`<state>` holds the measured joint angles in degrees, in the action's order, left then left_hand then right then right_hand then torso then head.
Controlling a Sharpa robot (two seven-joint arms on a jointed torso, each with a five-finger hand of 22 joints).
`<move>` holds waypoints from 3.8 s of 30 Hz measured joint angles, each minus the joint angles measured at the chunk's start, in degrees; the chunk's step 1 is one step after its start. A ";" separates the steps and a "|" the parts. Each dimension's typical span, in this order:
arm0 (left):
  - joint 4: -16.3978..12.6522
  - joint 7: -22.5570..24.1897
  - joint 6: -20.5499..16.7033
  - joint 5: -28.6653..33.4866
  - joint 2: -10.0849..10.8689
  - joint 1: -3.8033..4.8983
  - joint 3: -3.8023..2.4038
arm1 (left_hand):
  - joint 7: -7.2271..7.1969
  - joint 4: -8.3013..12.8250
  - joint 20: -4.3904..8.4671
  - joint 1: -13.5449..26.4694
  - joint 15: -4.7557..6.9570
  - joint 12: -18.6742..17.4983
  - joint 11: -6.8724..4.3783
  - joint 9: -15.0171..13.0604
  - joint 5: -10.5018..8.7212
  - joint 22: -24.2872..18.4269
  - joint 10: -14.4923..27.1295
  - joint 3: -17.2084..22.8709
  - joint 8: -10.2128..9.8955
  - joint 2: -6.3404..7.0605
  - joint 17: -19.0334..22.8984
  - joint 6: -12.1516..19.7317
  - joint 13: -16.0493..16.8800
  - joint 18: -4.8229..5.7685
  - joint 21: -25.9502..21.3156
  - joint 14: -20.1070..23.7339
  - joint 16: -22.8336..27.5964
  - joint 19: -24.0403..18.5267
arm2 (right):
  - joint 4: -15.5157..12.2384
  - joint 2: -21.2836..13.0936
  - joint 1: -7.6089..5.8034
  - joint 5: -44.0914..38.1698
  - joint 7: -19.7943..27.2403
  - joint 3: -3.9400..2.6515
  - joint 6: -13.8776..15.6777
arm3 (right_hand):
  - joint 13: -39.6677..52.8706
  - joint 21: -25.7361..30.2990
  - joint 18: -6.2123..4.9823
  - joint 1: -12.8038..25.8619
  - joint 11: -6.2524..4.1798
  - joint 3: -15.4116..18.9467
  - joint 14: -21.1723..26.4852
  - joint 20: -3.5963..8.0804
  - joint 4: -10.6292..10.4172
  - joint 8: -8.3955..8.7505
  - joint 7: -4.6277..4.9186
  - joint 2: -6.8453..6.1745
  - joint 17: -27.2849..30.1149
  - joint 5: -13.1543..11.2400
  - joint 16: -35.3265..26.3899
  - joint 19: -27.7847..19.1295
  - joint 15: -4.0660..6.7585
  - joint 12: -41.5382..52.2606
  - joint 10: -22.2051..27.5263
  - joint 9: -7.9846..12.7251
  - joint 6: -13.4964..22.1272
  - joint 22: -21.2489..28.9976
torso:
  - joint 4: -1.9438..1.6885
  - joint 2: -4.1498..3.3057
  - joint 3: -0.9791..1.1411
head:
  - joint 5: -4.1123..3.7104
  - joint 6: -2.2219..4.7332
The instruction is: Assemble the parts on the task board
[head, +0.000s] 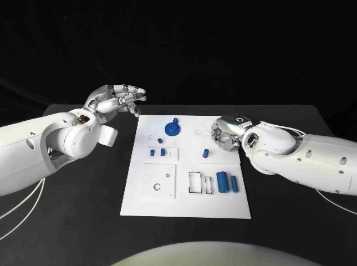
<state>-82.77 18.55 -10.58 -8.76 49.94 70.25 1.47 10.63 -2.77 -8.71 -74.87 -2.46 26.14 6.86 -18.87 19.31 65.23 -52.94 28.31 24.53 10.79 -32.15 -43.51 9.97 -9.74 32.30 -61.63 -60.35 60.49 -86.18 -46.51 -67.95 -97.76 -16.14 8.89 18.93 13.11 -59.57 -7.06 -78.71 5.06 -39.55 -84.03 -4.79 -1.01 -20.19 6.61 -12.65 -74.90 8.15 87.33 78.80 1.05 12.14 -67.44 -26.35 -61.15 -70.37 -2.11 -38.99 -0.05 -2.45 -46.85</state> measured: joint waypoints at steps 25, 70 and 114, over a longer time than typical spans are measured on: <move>0.37 -0.47 0.09 -0.02 -0.08 -0.05 0.06 | 0.41 -0.24 0.00 0.30 -0.21 0.00 0.41 0.14 0.23 -0.41 0.41 -0.57 0.00 -0.30 0.36 0.83 -0.14 0.00 -0.63 0.21 0.00 0.00 | -7.45 -4.38 -1.10 -2.64 -3.25 -0.47 7.00 | -0.01 -0.50 0.00 -0.09 0.15 -0.95 -0.01 0.19 0.77 -0.43 -0.19 0.06 0.00 0.05 0.22 0.20 0.40 -0.65 -0.15 -0.77 -0.22 -0.52 | 0.01 0.11 -0.04 | 0.34 0.49; 0.10 -0.59 0.33 -0.01 -2.25 -0.28 0.17 | 0.41 -0.56 -0.23 0.30 -0.43 -0.01 0.62 0.12 0.46 -0.62 0.62 -0.88 0.34 -0.30 0.54 1.23 -0.18 0.00 -0.86 0.42 0.00 0.22 | -10.32 8.47 6.76 0.92 0.71 0.18 8.17 | 0.00 -0.21 0.00 0.46 0.14 -1.35 -0.01 0.40 0.99 -0.41 -0.20 -0.03 -0.03 -0.15 0.22 -0.01 0.39 -0.89 -0.13 -1.02 -0.19 -0.13 | -0.02 -0.06 -0.03 | 6.62 -1.09; 0.45 -1.17 0.89 -0.05 -2.20 -0.27 0.16 | 0.41 -0.55 -0.22 0.30 -0.42 0.21 0.41 0.12 0.46 -0.80 0.82 -1.19 0.33 -0.30 0.66 1.22 -0.22 0.00 -1.08 0.42 0.00 0.22 | -8.87 10.00 7.80 0.73 1.01 0.08 6.03 | 1.87 1.17 -0.01 0.90 0.14 -1.74 -0.01 0.46 1.25 -0.29 0.08 0.47 -0.01 -0.54 0.22 -0.36 0.39 -1.41 -0.13 -1.48 0.13 0.47 | -0.04 -0.04 -0.12 | 8.03 -2.45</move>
<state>-82.32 17.38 -9.69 -8.81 47.74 69.98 1.64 11.04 -3.32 -8.92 -74.57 -2.89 26.35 7.27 -18.75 19.76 64.44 -52.12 27.11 24.86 10.49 -31.49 -42.29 9.74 -9.74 31.22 -61.21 -60.35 60.71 -95.05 -36.51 -60.15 -97.02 -15.13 8.96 24.95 14.98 -58.39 -7.06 -77.81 5.19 -41.30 -84.04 -4.33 0.25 -20.48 6.70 -12.18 -74.91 7.61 87.55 78.44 1.44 10.73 -67.57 -27.83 -61.02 -69.90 -2.15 -39.03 -0.17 5.58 -49.30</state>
